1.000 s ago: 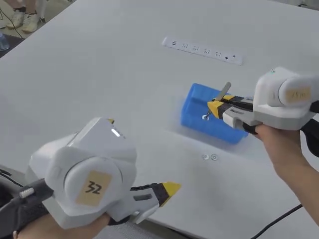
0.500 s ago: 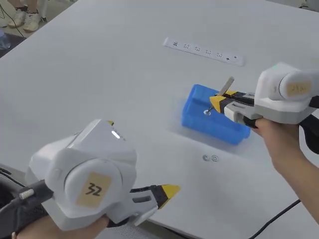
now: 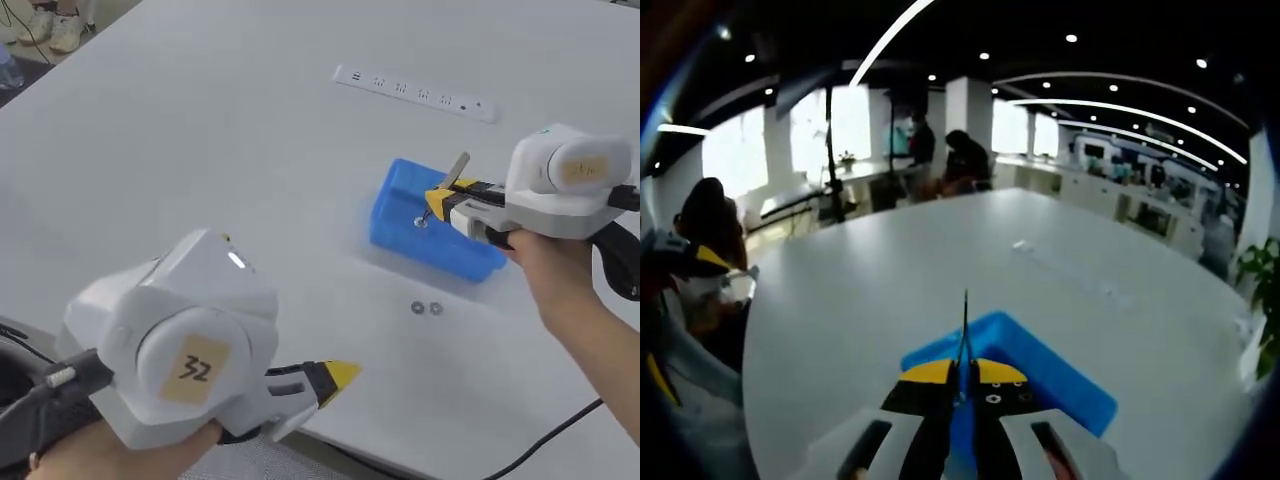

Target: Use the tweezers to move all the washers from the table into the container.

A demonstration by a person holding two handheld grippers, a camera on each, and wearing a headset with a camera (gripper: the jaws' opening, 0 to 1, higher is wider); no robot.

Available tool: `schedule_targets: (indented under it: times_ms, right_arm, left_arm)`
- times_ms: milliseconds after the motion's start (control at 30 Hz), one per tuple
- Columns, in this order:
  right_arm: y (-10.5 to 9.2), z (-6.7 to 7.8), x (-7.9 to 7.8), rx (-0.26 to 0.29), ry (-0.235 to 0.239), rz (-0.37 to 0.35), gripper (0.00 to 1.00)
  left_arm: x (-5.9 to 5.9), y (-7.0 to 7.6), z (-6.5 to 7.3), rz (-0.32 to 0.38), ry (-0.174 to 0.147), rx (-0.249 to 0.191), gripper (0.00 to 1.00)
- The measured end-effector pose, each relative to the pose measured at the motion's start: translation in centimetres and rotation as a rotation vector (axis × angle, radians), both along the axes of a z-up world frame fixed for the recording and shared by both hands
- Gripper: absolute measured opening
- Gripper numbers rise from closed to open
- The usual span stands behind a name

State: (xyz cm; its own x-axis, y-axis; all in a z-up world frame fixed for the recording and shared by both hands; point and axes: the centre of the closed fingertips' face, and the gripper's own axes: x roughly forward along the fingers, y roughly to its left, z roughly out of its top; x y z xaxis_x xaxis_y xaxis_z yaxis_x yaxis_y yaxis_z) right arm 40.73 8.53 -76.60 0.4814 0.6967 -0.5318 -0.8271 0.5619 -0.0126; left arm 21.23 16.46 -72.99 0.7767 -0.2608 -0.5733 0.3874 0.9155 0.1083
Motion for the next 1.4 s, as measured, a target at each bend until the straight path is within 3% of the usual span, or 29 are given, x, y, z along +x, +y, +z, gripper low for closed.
schedule_targets:
  times_ms: [500,667,933,1400]
  right_arm:
    - [-0.2,-3.1,0.6,-0.040,0.049,-0.008,0.03]
    - [-0.2,-3.2,0.6,-0.051,0.051,-0.001,0.03]
    - [-0.3,-5.1,0.7,-0.066,0.082,-0.001,0.03]
    - [-0.4,-4.8,0.5,-0.026,0.088,-0.016,0.03]
  left_arm:
    - [-0.3,-0.1,-0.6,-0.010,0.019,-0.004,0.97]
    - [-0.3,-0.2,-0.7,-0.016,0.024,0.004,0.97]
    - [-0.2,-0.2,-0.7,-0.022,0.025,0.005,0.97]
    - [-0.1,-0.5,-0.9,-0.035,0.032,0.016,0.96]
